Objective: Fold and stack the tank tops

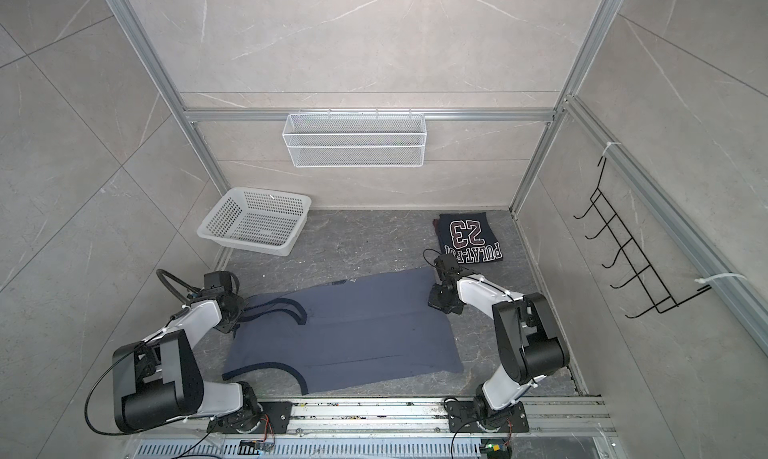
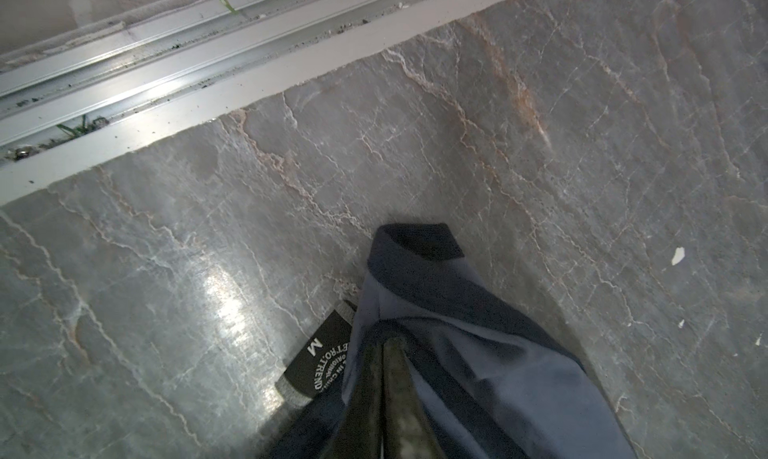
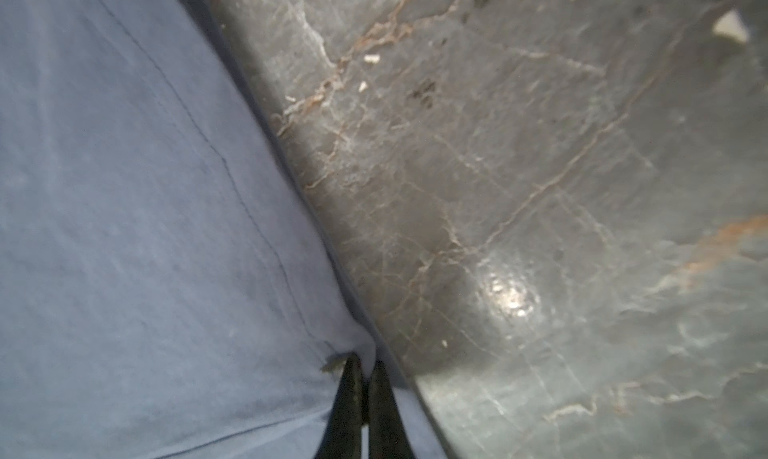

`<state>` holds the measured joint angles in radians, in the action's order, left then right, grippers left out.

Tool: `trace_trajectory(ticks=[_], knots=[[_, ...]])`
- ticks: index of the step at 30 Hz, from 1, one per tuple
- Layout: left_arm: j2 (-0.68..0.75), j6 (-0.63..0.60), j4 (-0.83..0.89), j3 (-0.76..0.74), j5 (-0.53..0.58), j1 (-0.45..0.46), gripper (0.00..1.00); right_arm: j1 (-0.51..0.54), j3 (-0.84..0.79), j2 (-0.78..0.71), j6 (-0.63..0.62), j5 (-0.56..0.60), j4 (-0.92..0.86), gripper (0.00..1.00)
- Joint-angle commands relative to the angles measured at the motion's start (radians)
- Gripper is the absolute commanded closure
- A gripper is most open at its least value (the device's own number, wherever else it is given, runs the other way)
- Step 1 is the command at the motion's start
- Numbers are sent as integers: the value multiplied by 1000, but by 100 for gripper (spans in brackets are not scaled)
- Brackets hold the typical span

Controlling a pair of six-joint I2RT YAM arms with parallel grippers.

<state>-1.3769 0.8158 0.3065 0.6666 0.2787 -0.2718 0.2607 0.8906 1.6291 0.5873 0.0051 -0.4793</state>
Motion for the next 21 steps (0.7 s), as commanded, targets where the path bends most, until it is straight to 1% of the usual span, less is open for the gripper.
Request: trace_trajectory(ticks=[1,4,7,11,17,18,19,20,21], knots=[[25,5,0,23,12,-13,94,-1,9,-40,2,93,-54,100],[35,8,-1,12,17,-28,97,-12,-3,-70,18,150,-78,100],[44,19,-18,-12,2,-48,97,-31,-18,-83,29,147,-73,100],[28,31,-27,-24,-15,-58,97,-32,-22,-72,34,133,-71,100],[-31,3,-10,23,-71,-61,93,-32,-33,-101,22,122,-62,100],[-35,-3,-8,31,-77,-60,92,-32,-30,-107,19,121,-62,97],[-35,-10,2,39,-81,-61,88,-32,-26,-113,17,119,-70,88],[-30,-15,16,47,-82,-60,80,-31,-19,-124,11,122,-78,80],[-17,-22,27,53,-82,-61,69,-32,-13,-139,6,124,-88,72]])
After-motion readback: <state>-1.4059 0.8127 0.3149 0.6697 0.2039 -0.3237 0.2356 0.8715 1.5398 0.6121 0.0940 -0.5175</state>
